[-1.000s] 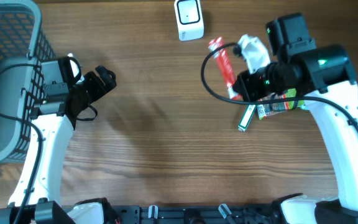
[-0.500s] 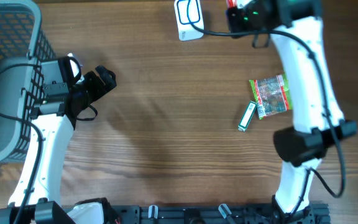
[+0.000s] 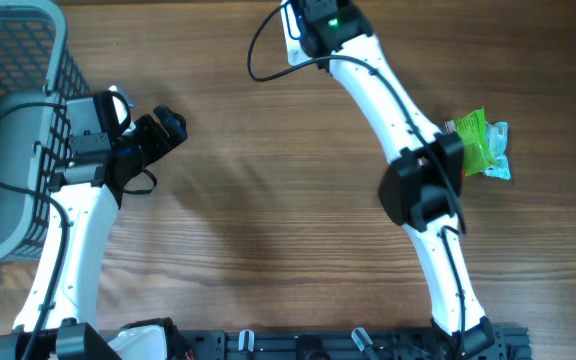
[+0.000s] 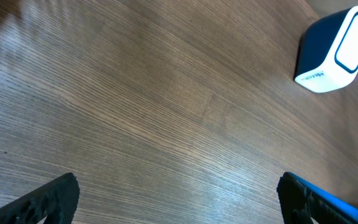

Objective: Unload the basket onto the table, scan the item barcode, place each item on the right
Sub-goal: 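Carry the red stick to the scanner and hold it over it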

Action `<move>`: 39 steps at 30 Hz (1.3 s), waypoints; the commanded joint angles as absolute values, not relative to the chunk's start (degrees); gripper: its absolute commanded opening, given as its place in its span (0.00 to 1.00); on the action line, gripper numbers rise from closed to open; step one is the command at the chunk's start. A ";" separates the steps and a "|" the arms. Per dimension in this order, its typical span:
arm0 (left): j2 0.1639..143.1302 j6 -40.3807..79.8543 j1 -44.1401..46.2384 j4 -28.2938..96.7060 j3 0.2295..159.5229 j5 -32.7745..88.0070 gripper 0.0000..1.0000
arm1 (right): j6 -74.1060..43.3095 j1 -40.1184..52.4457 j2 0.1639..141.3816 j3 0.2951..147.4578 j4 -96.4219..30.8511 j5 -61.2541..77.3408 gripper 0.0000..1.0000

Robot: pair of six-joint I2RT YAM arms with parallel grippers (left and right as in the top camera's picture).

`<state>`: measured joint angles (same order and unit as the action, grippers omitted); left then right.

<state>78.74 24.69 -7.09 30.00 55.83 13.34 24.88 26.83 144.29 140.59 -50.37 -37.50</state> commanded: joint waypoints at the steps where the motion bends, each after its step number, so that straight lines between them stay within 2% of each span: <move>1: 78.94 24.21 -7.27 29.87 55.83 13.39 1.00 | 31.51 27.49 148.53 140.31 -45.89 -41.78 0.04; 9: 78.94 24.21 -7.27 29.87 55.83 13.39 1.00 | 33.95 27.49 152.44 140.14 -43.27 -48.10 0.04; 23: 78.94 24.21 -7.27 29.87 55.83 13.39 1.00 | 34.04 32.56 154.21 140.11 -48.69 -51.75 0.04; 33: 78.94 24.21 -7.27 29.87 55.83 13.39 1.00 | 38.81 31.59 154.17 140.14 -43.94 -59.77 0.04; 39: 78.94 24.21 -7.27 29.87 55.83 13.39 1.00 | 34.28 31.55 154.32 140.11 -50.59 -52.82 0.04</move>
<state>78.74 24.69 -7.09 30.00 55.83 13.34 37.39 31.68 152.73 140.16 -48.58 -55.66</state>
